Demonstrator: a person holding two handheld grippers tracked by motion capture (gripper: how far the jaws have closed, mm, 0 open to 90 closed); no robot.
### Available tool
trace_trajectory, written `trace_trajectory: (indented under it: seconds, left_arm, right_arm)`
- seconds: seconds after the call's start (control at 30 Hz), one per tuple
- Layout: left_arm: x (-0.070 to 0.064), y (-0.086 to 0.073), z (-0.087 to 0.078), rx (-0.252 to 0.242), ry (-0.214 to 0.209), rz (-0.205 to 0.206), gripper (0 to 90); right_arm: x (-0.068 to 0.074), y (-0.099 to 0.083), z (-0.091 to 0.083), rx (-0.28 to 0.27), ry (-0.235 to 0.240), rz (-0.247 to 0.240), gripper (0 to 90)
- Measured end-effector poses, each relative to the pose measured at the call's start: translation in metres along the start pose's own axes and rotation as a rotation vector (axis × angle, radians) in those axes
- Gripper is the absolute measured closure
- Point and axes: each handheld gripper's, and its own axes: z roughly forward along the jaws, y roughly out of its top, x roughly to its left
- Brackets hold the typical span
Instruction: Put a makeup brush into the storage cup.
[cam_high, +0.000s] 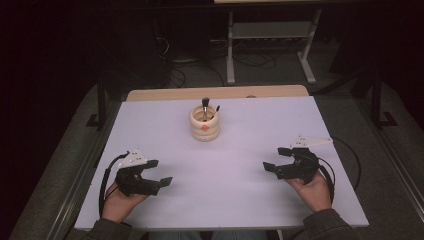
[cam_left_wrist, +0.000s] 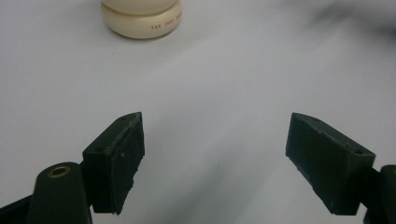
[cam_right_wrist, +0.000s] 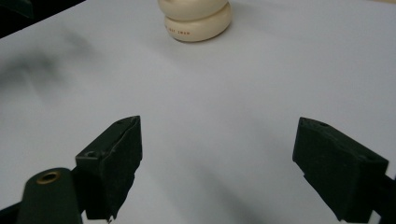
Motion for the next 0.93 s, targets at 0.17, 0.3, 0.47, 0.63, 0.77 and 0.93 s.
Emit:
trace_trajectory:
  seconds: [0.17,0.3,0.47,0.63,0.77,0.93]
  left_arm:
    - [-0.003,-0.004,-0.001,-0.002,0.005,0.002,19.3]
    - [-0.006,-0.006,0.0,-0.01,0.007,0.006,19.3]
    - [-0.009,-0.011,0.0,-0.014,0.009,0.006,19.2]
    - [-0.009,-0.014,0.002,-0.019,0.005,0.0,19.2]
    - [-0.009,-0.018,0.002,-0.01,0.005,0.008,19.2]
    - [-0.01,-0.021,0.003,-0.008,-0.002,0.008,19.2]
  right_arm:
    - [0.001,-0.008,-0.004,0.0,-0.006,0.008,14.3]
    - [0.0,-0.014,-0.006,-0.003,-0.018,0.006,13.5]
    - [0.0,-0.02,-0.009,-0.011,-0.016,0.019,13.6]
    - [0.001,-0.025,-0.012,-0.019,-0.034,0.018,13.6]
    - [0.002,-0.029,-0.015,-0.03,-0.034,0.014,13.6]
    - [0.005,-0.03,-0.013,-0.022,-0.032,0.008,13.7]
